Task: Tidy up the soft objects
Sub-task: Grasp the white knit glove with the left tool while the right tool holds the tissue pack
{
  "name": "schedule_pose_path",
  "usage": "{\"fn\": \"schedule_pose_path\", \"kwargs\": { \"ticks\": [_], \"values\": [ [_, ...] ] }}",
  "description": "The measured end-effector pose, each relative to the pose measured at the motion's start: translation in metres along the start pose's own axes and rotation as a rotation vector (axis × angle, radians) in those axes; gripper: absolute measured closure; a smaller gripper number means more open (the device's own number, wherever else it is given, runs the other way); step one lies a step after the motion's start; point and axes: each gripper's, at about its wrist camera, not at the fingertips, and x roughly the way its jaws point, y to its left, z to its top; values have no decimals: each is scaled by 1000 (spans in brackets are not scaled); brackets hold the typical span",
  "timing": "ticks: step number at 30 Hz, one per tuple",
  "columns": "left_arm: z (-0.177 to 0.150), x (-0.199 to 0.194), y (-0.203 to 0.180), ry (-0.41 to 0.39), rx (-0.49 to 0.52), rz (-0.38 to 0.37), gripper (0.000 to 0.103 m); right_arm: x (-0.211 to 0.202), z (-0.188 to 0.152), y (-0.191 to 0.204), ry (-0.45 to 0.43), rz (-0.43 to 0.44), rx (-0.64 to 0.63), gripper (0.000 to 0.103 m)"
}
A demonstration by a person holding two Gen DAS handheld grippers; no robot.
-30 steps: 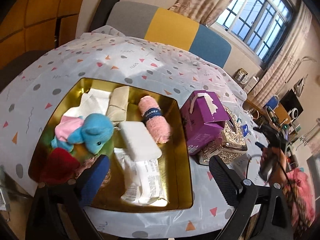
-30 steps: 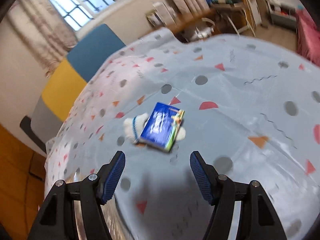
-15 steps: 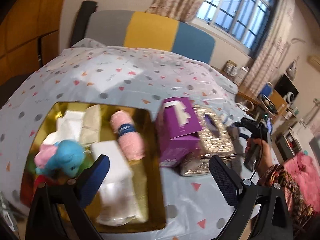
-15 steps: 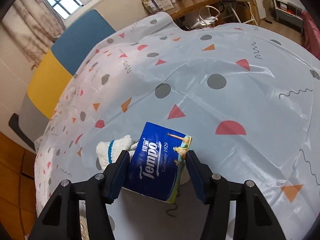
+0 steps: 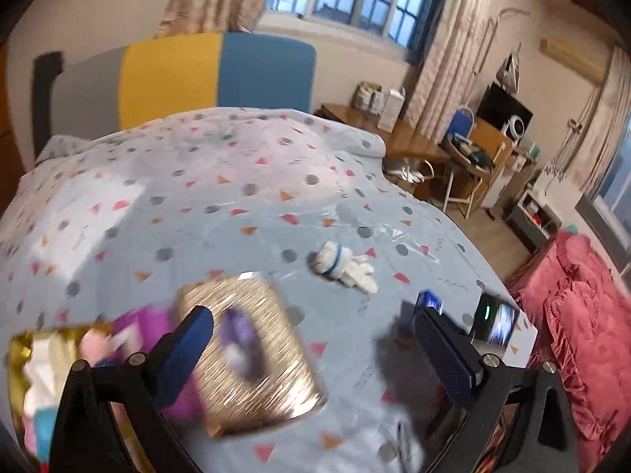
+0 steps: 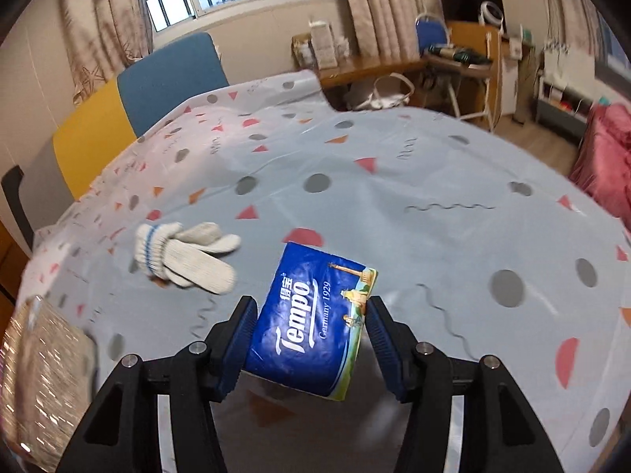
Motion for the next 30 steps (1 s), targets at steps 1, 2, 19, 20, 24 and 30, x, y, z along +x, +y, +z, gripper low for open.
{"fn": "schedule_pose_path", "kwargs": {
  "ticks": [1, 2, 19, 20, 24, 30],
  "values": [
    [8, 14, -10, 30, 11, -11, 0, 0, -4, -1, -14, -7, -7, 46],
    [18, 32, -20, 56, 15, -1, 0, 1, -9, -3, -30, -10, -16, 46],
    [44, 294, -50, 367, 89, 236, 0, 15, -14, -1, -20, 44, 9, 48],
    [44, 302, -47, 376, 77, 241, 0, 16, -14, -3, -17, 51, 17, 48],
    [36, 321, -38, 425, 10, 197, 31, 17, -15, -12, -13, 68, 60, 48],
    [27, 310, -45, 416, 43, 164, 52, 17, -16, -13, -16, 75, 66, 48]
  ]
}}
